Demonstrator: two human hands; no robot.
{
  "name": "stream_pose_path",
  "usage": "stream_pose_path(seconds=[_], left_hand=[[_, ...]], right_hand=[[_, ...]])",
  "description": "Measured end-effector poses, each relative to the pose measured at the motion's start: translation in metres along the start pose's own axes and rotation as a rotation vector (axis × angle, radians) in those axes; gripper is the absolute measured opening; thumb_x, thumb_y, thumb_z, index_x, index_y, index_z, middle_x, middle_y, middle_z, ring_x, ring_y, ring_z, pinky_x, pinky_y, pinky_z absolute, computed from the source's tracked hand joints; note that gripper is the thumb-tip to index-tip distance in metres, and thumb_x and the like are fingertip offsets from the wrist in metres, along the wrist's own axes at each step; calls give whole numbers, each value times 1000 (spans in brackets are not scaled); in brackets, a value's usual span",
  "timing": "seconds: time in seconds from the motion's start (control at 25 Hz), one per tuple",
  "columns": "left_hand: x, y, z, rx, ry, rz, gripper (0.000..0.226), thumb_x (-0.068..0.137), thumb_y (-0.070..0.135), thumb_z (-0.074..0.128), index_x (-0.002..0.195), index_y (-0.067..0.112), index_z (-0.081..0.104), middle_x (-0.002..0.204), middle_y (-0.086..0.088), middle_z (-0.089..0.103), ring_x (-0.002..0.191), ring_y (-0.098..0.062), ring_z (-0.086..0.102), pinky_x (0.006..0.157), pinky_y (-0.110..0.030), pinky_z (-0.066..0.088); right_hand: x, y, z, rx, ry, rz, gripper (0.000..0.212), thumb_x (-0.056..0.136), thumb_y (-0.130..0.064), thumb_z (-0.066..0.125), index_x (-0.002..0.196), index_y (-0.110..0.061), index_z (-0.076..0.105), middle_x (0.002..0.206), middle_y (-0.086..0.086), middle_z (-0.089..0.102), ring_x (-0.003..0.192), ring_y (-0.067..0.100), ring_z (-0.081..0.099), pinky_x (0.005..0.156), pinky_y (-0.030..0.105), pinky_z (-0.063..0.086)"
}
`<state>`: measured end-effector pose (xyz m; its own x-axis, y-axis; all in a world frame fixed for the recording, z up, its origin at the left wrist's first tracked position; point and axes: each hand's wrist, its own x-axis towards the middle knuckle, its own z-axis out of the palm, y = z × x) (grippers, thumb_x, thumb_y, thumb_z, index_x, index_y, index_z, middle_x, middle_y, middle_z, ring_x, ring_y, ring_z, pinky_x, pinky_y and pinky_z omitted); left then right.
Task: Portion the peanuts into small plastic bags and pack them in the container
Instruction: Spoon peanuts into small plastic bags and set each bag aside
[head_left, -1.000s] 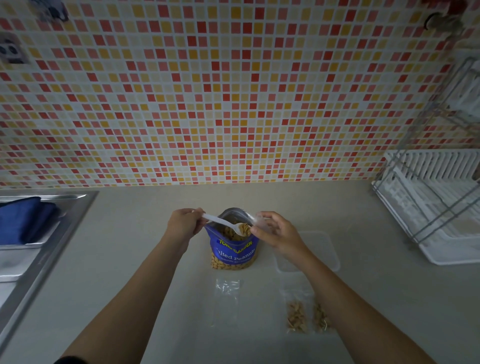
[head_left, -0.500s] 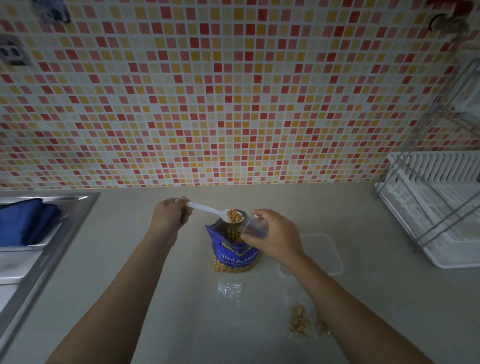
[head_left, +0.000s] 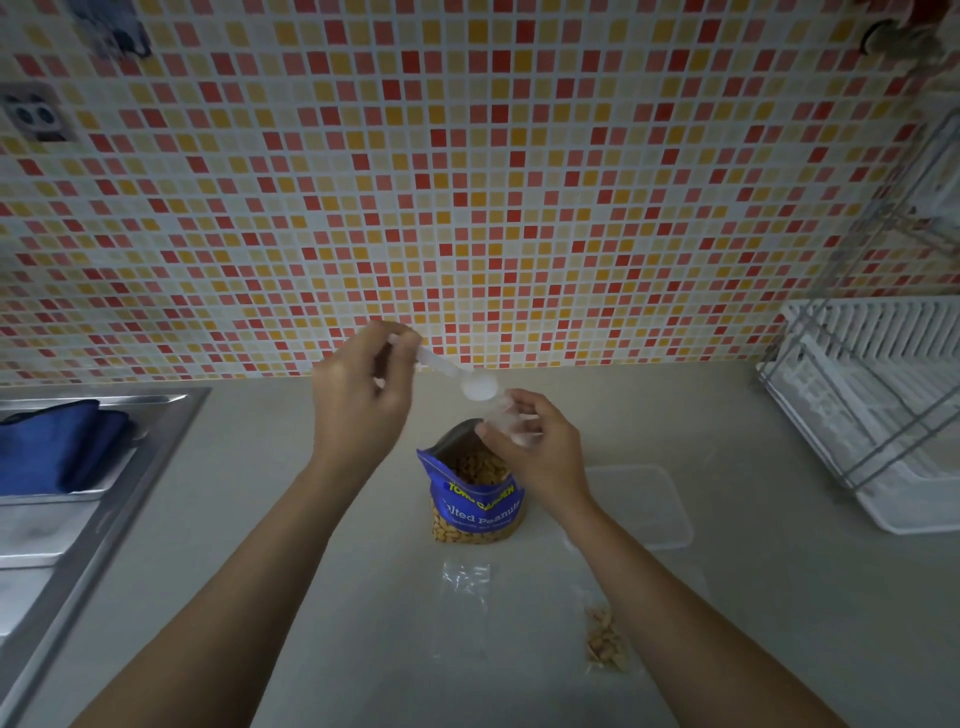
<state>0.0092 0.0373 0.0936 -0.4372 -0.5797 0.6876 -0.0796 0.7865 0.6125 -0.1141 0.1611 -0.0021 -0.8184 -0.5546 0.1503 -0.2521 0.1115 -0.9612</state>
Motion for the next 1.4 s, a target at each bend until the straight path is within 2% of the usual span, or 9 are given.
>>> stream_pose_path(seconds=[0.12, 0.36, 0.52, 0.68, 0.8, 0.96, 1.04, 1.16, 1.4], left_hand=[[3, -18, 8, -233, 52, -458, 18, 93, 23, 50, 83, 14, 62, 67, 0, 63, 63, -16, 60, 64, -36, 51], [-42, -50, 50, 203, -392, -176, 22, 92, 18, 52, 83, 3, 65, 66, -14, 67, 53, -24, 55, 55, -29, 44], [-38, -59, 71, 262, -419, -525, 30, 89, 14, 50, 70, -6, 61, 63, -17, 56, 54, -22, 44, 49, -26, 32], [-32, -66, 75, 165, -367, -793, 27, 84, 11, 51, 76, -11, 66, 66, -17, 55, 61, -25, 47, 50, -24, 34], [-36, -60, 69, 94, -407, -682, 24, 89, 12, 50, 84, -1, 69, 74, -15, 66, 66, -25, 58, 60, -27, 47], [-52, -51, 60, 119, -669, -215, 17, 90, 15, 53, 87, 9, 69, 69, -10, 70, 65, -23, 64, 64, -29, 50], [-59, -56, 64, 151, -604, -307, 19, 89, 14, 53, 84, 7, 70, 70, -11, 71, 68, -25, 65, 66, -31, 51], [-59, -57, 70, 119, -377, -651, 25, 85, 11, 50, 74, -1, 70, 69, -18, 71, 70, -32, 65, 69, -40, 55], [-55, -53, 70, 29, -309, -785, 26, 89, 12, 50, 79, -1, 70, 71, -19, 69, 65, -26, 58, 66, -37, 52]], right_hand=[[-1, 8, -11, 52, 21, 54, 46, 70, -35, 79, 110, -29, 57, 97, -18, 60, 89, 1, 58, 67, 11, 47], [-13, 36, -30, 10, -103, 172, 45, 70, -43, 76, 109, -30, 56, 98, -9, 63, 89, 7, 62, 68, 17, 48], [-12, 37, -31, 10, -148, 196, 42, 73, -45, 73, 108, -32, 55, 102, -9, 64, 94, 9, 63, 72, 20, 49], [-10, 38, -31, 9, -164, 198, 44, 66, -56, 72, 102, -37, 55, 103, -6, 66, 91, 10, 64, 68, 24, 49], [-10, 39, -32, -3, -172, 190, 55, 59, -63, 69, 105, -36, 55, 104, -6, 66, 94, 10, 64, 76, 26, 52], [-10, 39, -31, -3, -171, 184, 61, 55, -66, 68, 105, -34, 56, 104, -6, 66, 95, 11, 64, 78, 25, 53], [-10, 38, -32, -6, -175, 184, 54, 62, -59, 72, 106, -33, 55, 104, -6, 65, 96, 11, 63, 78, 25, 52], [-10, 36, -34, -16, -192, 199, 42, 72, -48, 72, 107, -34, 54, 105, -6, 64, 97, 10, 62, 77, 22, 50], [-12, 30, -38, -32, -212, 200, 39, 74, -47, 70, 107, -36, 51, 107, -7, 62, 96, 8, 61, 74, 18, 47]])
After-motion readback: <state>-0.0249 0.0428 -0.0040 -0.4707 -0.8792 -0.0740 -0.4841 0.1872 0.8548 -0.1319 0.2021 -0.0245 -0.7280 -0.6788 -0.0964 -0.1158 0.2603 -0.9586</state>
